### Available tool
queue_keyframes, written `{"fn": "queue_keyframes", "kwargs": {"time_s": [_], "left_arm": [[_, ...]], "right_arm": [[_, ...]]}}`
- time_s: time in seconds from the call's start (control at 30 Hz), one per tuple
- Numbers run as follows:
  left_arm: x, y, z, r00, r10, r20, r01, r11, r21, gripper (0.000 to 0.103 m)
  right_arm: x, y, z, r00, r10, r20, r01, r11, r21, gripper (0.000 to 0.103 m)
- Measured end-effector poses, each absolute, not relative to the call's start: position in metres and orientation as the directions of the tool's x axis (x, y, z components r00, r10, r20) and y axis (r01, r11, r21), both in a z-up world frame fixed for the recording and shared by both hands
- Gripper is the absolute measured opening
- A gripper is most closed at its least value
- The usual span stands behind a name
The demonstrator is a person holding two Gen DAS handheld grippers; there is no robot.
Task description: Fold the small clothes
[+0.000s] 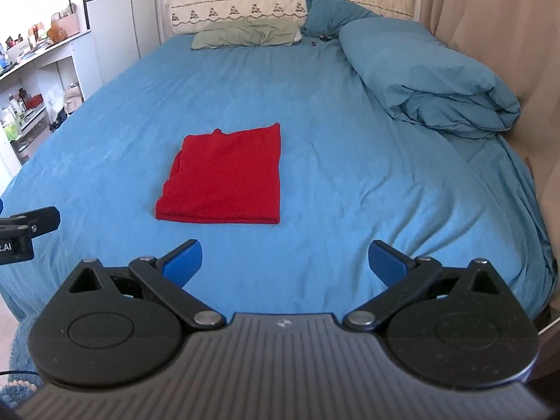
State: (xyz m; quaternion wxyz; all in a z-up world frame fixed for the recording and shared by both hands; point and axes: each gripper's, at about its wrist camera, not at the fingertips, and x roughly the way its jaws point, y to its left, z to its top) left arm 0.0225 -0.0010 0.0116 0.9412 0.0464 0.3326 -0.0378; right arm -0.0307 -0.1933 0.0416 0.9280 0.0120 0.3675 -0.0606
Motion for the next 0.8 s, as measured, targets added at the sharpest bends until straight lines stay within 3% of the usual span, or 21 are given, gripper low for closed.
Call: {"fn": "queue_keyframes", "kwargs": {"time_s": [0.8], "left_arm": [[0.0146, 0.0005, 0.0155, 0.794, -0.045, -0.606, 0.12, 0.989, 0.085, 0.103]], "right_arm": [[-0.0329, -0.196, 0.0409, 0.721, -0.1, -0.686, 0.127, 0.992, -0.011, 0.103]]}}
